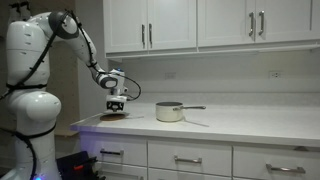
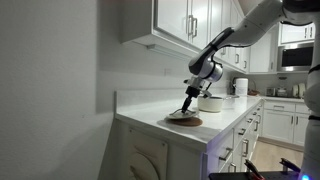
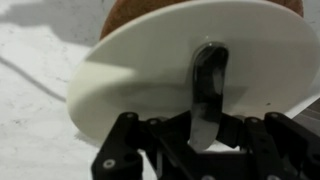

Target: Pick up the white lid off the white pot and put it on the countertop.

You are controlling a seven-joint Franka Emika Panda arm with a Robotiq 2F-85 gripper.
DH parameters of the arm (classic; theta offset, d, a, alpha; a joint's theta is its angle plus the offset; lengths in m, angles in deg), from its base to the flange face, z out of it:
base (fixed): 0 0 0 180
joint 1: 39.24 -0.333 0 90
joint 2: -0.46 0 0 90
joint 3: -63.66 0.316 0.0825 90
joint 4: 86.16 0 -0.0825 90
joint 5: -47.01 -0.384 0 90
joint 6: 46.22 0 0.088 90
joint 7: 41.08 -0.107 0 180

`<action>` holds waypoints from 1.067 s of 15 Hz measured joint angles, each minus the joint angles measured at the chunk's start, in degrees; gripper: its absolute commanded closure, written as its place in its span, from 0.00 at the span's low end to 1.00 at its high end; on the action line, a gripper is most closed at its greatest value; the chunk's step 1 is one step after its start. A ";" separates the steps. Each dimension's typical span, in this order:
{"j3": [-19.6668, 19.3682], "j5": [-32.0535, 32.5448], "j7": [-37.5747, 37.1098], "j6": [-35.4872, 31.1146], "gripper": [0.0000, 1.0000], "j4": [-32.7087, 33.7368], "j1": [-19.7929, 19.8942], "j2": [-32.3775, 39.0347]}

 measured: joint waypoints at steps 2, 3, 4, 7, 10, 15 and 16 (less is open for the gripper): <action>1.04 0.88 -0.95 0.01 1.00 0.22 0.61 0.65; 1.50 1.68 -1.67 0.02 1.00 0.22 0.86 0.81; 1.91 2.81 -2.82 0.03 1.00 0.22 1.10 0.90; 2.25 6.72 -6.80 0.38 1.00 0.30 1.30 0.90; 2.26 9.84 -9.90 0.83 1.00 0.69 1.78 0.89; 2.26 14.83 -14.59 2.97 0.63 1.57 2.72 0.71; 2.26 15.65 -15.31 3.40 0.55 1.71 2.81 0.63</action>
